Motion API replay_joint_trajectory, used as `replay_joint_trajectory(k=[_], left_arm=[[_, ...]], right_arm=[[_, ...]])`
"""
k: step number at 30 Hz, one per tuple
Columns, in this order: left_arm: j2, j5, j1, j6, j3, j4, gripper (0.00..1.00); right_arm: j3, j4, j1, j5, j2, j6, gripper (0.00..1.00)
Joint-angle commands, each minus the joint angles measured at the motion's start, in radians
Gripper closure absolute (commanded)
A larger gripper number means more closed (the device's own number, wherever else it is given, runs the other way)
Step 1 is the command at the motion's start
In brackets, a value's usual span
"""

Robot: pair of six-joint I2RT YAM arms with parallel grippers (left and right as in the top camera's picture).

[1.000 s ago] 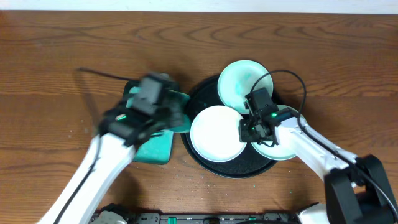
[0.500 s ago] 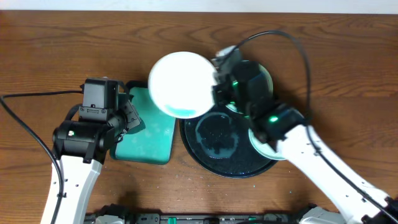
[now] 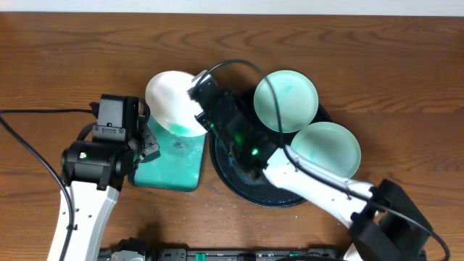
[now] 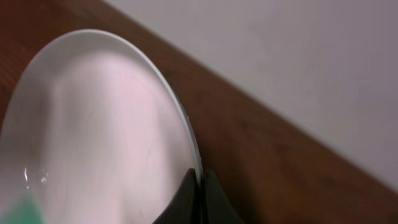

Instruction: Clean dirty plates on tray and stack at the side

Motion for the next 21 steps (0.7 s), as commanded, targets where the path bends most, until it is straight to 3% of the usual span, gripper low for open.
replay_joint_trajectory(k=[1,4,10,21], left_arm=[[0.016,-0.034,0.004,0.01,-0.005,-0.002,0.93],[0.039,-0.034,0.004,0.01,-0.005,-0.002,0.93],[0.064,-0.032,0.004,0.01,-0.005,-0.002,0.93],[0.063,-0.017,0.004,0.01,-0.005,-0.002,0.93]], right_arm=[[0.015,0.03,0.051,0.155,-0.071,-0.184,0.99],[0.015,0.078,0.103,0.263,-0.089,-0.27,0.99],[0.015,0.127,0.144,0.292,-0.089,-0.373,0.99],[0.015,0.164,0.161,0.33,-0.089,-0.409,0.99]])
